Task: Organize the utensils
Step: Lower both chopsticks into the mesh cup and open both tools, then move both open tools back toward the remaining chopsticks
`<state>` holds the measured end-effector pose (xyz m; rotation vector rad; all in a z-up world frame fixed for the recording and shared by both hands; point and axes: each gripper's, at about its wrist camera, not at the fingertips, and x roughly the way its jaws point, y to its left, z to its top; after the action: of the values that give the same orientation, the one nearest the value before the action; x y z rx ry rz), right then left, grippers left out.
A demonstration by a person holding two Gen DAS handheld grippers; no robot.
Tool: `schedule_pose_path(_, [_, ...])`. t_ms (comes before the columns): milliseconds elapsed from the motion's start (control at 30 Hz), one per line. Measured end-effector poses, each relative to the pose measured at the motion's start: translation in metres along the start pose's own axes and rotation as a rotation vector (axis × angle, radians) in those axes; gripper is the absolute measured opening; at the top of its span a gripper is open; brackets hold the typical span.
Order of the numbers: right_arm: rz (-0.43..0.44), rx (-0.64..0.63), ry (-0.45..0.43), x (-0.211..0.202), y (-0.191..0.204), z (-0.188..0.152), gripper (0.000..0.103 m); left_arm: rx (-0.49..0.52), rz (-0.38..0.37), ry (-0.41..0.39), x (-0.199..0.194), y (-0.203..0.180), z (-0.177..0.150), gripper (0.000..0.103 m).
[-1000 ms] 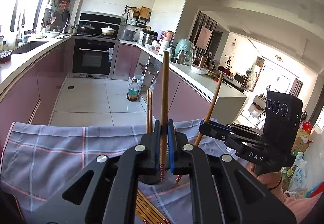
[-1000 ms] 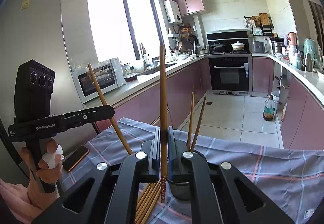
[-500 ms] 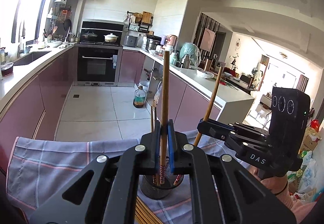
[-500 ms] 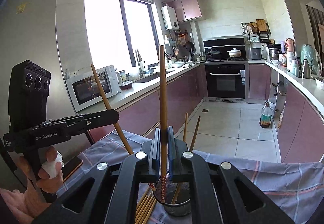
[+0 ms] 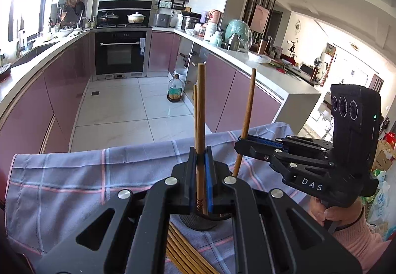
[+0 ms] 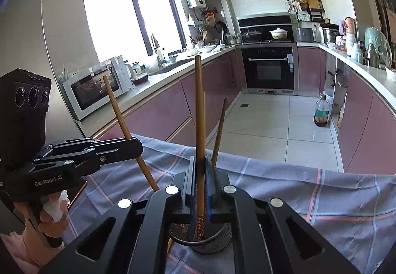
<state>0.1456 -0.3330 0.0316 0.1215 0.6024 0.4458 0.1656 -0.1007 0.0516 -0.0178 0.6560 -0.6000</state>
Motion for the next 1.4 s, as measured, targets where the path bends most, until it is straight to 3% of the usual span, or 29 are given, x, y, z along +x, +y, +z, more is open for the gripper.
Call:
schedule_pose_path(267, [-0.013, 0.025, 0.105, 0.024, -0.008, -0.006, 0.006, -0.005, 0.002, 0.099, 0.039, 0.017, -0.002, 0.007])
schedule_pose_path(667, [-0.026, 0.068, 0.106, 0.030, -0.016, -0.005, 0.010, -0.066, 0.017, 0.108, 0.061, 0.036, -0.006, 0.008])
schedule_pose_path(1067, [-0.010, 0.049, 0.067, 0.014, -0.009, -0.012, 0.018, -0.101, 0.121, 0.015, 0.030, 0.052, -0.035, 0.012])
schedule_pose_path(1267, [0.051, -0.019, 0.040, -0.008, 0.016, -0.024, 0.023, -0.095, 0.178, -0.014, 0.006, 0.058, -0.059, 0.023])
schedule_pose_path(1400, [0.107, -0.075, 0.068, -0.016, 0.040, -0.041, 0.025, -0.083, 0.202, 0.001, -0.004, 0.061, -0.083, 0.030])
